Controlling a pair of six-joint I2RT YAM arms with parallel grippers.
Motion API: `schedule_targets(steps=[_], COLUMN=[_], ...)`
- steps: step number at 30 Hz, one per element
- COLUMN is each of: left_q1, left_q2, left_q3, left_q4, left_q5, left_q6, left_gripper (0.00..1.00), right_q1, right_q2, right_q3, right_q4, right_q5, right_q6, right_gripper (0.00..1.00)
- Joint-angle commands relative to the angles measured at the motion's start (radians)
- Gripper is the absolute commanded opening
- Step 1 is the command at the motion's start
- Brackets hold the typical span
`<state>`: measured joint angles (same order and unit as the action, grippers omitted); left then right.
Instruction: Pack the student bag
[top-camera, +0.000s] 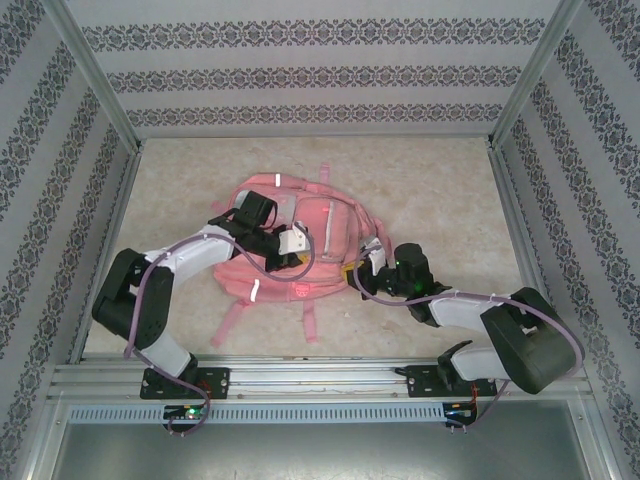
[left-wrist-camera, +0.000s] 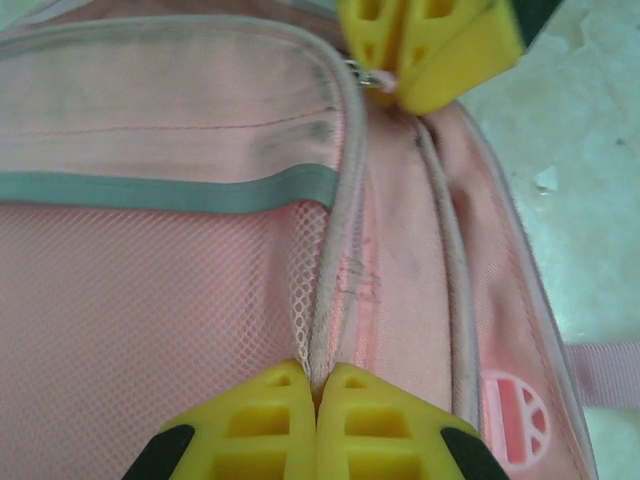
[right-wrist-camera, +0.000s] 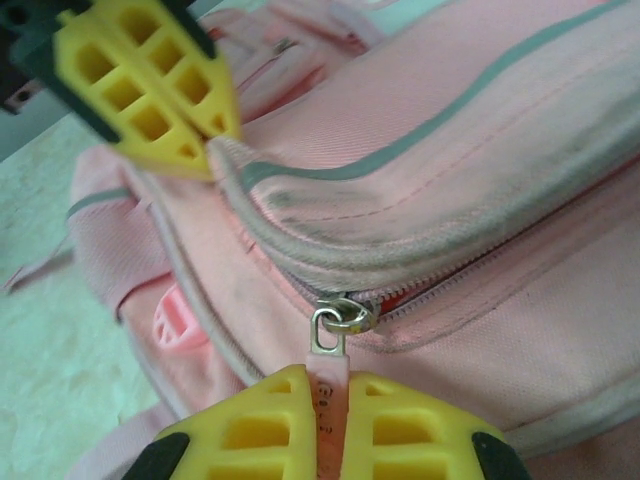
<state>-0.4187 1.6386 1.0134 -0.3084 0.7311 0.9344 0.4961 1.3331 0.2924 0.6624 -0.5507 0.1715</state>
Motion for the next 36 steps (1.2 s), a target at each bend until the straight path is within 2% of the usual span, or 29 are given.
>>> schedule_targets(steps=[1,2,3,4,5,8,11,15,18,22,26,29,30,33,36], left_q1=[0.088,0.096,0.105,0.11,0.113,0.112,0.104,0.085,0.045,-0.016,-0.093,-0.112,-0.111,-0.112,-0.111], left_q2=[0.054,0.076,0.102,0.129,0.149,0.171,0.094,-0.056,-0.123,-0.101,-0.028,0.023,0.04,0.099,0.14], left_q3=[0.078,0.092,0.115,0.142,0.171,0.252,0.186,0.023,-0.06,-0.058,0.0,0.028,0.032,0.037,0.057], left_q4=[0.114,0.143,0.175,0.198,0.192,0.063,0.012,0.014,0.073,0.12,0.096,0.086,0.089,0.121,0.1], left_q5=[-0.087,-0.104,-0.128,-0.151,-0.16,-0.037,0.063,0.073,0.026,-0.024,-0.125,-0.134,-0.143,-0.214,-0.253], left_q6=[0.077,0.055,0.014,-0.048,-0.096,-0.106,-0.062,0.022,0.047,0.08,0.164,0.205,0.211,0.225,0.254], left_gripper=[0.08,0.1,0.2,0.35,0.42,0.52,0.58,0.71,0.75,0.75,0.75,0.71,0.68,0.49,0.24], right_q1=[0.042,0.063,0.086,0.104,0.114,0.133,0.154,0.153,0.151,0.138,0.137,0.133,0.131,0.107,0.072], right_q2=[-0.012,-0.015,-0.012,0.0,0.014,0.071,0.122,0.15,0.165,0.187,0.201,0.201,0.201,0.197,0.17], right_q3=[0.003,0.007,0.018,0.032,0.044,0.096,0.121,0.127,0.117,0.099,0.089,0.08,0.076,0.066,0.035], right_q4=[-0.049,-0.056,-0.058,-0.058,-0.056,-0.013,0.027,0.056,0.06,0.079,0.115,0.145,0.153,0.165,0.175], right_q5=[-0.06,-0.048,-0.042,-0.043,-0.046,-0.038,0.0,0.003,-0.024,-0.063,-0.089,-0.092,-0.093,-0.115,-0.117], right_q6=[-0.03,-0.034,-0.038,-0.036,-0.023,0.041,0.06,0.098,0.104,0.165,0.207,0.256,0.265,0.303,0.357], right_gripper=[0.0,0.0,0.0,0.0,0.0,0.0,0.0,0.0,0.0,0.0,0.0,0.0,0.0,0.0,0.0])
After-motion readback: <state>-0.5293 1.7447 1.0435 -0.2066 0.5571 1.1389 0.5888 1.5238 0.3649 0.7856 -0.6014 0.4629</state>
